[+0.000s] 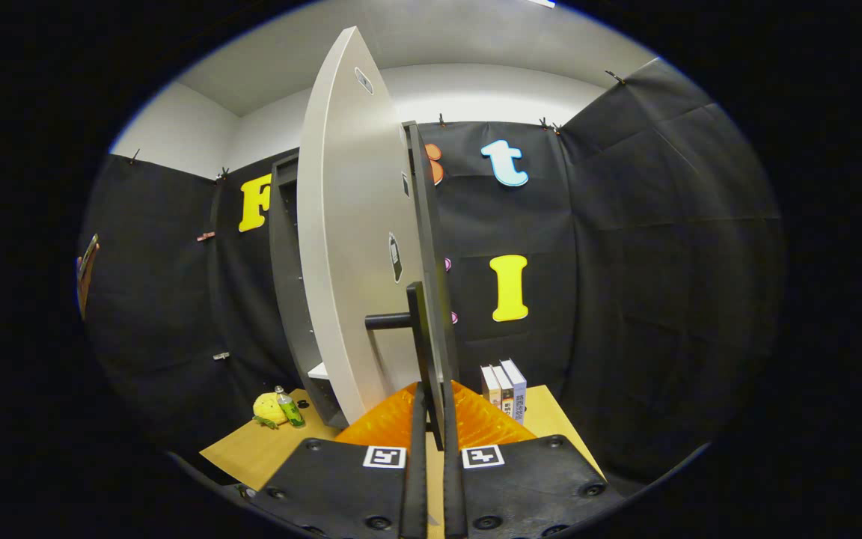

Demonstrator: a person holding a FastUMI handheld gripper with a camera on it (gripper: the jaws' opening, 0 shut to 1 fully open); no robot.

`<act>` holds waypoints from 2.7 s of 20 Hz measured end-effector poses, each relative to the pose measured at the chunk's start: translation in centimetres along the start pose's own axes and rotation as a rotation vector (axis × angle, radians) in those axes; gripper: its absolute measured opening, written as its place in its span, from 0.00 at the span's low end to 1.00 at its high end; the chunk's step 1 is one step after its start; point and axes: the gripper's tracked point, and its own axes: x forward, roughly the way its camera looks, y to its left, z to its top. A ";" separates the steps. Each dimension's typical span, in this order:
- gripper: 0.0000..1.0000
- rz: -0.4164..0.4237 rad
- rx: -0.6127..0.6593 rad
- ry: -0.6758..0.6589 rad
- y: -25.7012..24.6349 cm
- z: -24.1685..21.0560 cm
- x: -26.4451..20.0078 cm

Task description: Open the shoe cabinet door, grab the shoes and put them into the shoe cabinet, then close the shoe cabinet door.

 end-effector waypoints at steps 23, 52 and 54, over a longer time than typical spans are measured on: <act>0.98 0.066 -0.061 0.066 19.7 -10.2 -4.7; 0.54 -0.167 0.029 0.580 15.7 -51.4 9.2; 0.42 -0.224 0.013 0.545 14.0 -52.3 10.9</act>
